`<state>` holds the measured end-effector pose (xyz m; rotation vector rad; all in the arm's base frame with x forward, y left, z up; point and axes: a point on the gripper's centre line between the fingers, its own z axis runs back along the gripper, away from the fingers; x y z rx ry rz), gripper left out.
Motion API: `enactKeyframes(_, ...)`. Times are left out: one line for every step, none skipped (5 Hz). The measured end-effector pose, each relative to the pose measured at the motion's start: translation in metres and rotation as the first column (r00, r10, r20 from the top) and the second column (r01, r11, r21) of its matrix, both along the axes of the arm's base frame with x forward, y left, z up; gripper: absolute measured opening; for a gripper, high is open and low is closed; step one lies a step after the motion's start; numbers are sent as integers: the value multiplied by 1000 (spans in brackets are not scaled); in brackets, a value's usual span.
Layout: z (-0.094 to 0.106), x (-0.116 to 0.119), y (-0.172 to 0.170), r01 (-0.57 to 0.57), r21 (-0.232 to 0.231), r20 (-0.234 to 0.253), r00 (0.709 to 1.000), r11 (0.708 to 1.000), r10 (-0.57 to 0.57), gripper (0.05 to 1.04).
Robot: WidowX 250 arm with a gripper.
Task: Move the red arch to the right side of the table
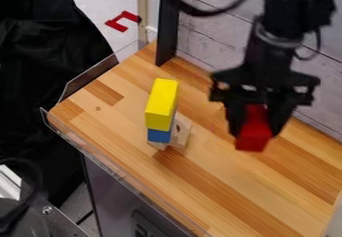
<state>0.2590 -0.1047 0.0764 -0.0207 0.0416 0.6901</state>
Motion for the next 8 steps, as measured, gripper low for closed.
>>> enactKeyframes(-20, 1, -8, -145, -38, -2, 989, 989, 145, 583)
enactKeyframes(-37, -6, -10, -382, -69, 1, 924, 921, 383, 583)
enactKeyframes(-44, -8, -12, -578, -95, 2, 814, 811, 580, 583)
enactKeyframes(-46, -7, -16, -645, -125, -14, 761, 754, 649, 583)
enactKeyframes(-57, -9, -16, -660, -104, -35, 750, 744, 661, 583)
enactKeyframes(-69, -8, -15, -653, -71, -41, 757, 754, 652, 583)
enactKeyframes(-86, -7, -14, -659, -42, -49, 752, 751, 657, 583)
enactKeyframes(-95, -6, -18, -683, -48, -67, 730, 729, 680, 583)
